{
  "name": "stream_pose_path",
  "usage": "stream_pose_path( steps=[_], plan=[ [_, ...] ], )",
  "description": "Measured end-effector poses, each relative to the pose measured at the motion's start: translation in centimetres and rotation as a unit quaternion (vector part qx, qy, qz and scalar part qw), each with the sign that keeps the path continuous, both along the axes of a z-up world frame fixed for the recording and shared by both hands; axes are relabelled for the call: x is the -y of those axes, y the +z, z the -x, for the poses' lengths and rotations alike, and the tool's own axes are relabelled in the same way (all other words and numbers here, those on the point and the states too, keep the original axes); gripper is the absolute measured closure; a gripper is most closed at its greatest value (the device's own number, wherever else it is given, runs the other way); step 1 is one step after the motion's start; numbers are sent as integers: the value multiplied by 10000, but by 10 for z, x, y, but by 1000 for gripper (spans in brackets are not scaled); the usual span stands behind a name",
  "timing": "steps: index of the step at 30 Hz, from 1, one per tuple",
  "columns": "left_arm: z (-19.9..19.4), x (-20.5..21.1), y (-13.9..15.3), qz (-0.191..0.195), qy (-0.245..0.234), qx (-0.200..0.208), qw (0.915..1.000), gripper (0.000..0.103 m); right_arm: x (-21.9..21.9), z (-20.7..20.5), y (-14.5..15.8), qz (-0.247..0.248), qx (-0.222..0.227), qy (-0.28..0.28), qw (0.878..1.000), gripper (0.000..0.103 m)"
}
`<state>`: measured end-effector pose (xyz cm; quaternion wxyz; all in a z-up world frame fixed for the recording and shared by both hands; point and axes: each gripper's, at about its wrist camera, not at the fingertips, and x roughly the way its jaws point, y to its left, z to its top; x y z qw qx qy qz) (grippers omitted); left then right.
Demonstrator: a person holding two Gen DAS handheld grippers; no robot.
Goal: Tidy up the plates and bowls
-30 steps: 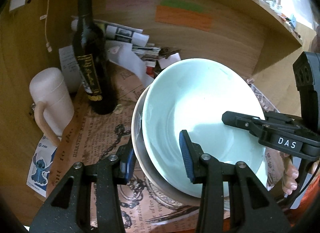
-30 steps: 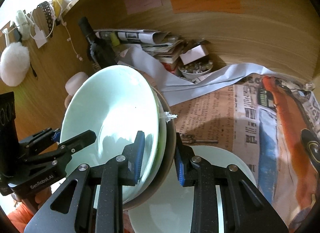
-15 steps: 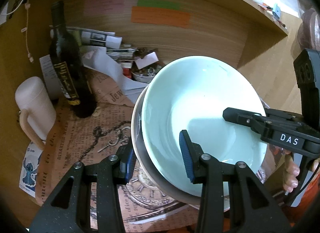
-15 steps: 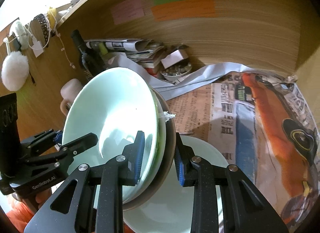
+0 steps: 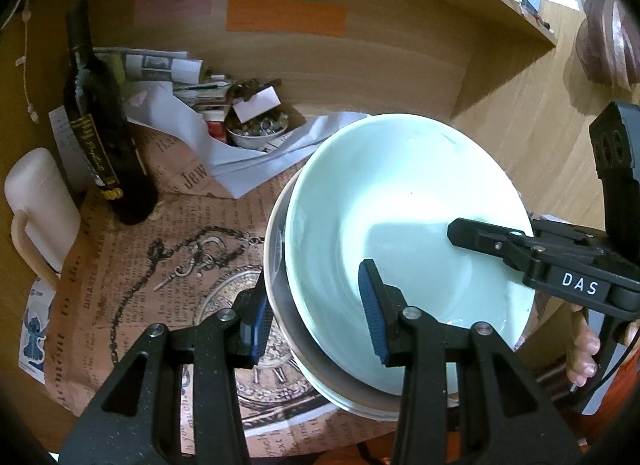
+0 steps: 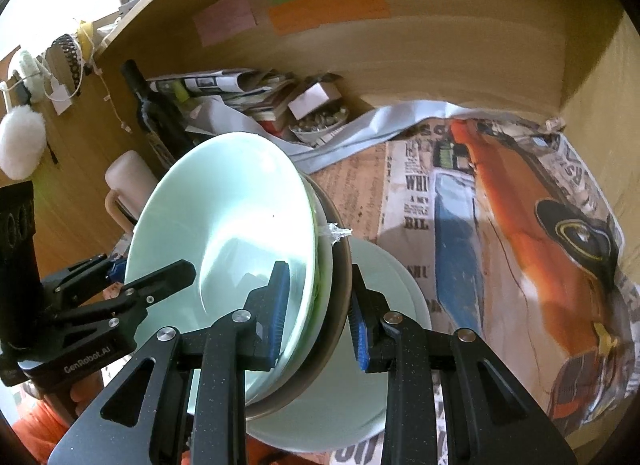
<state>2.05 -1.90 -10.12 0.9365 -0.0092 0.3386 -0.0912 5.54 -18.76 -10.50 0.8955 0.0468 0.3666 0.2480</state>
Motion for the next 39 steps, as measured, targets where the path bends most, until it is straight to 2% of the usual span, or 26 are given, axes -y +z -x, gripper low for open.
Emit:
stream_pose_path(
  steps=[25, 32, 39],
  plan=[
    [-14, 14, -29, -40, -181, -482, 9987, 62, 19, -12, -33, -81, -622, -153, 9979, 78],
    [-21, 13, -33, -44, -213, -562, 9982, 62, 19, -17, -36, -206, -693, -168, 9972, 77],
    [-22, 11, -38, -76, -288, -536, 9981, 62, 21, -16, -37, -358, -563, -148, 9977, 75]
  ],
)
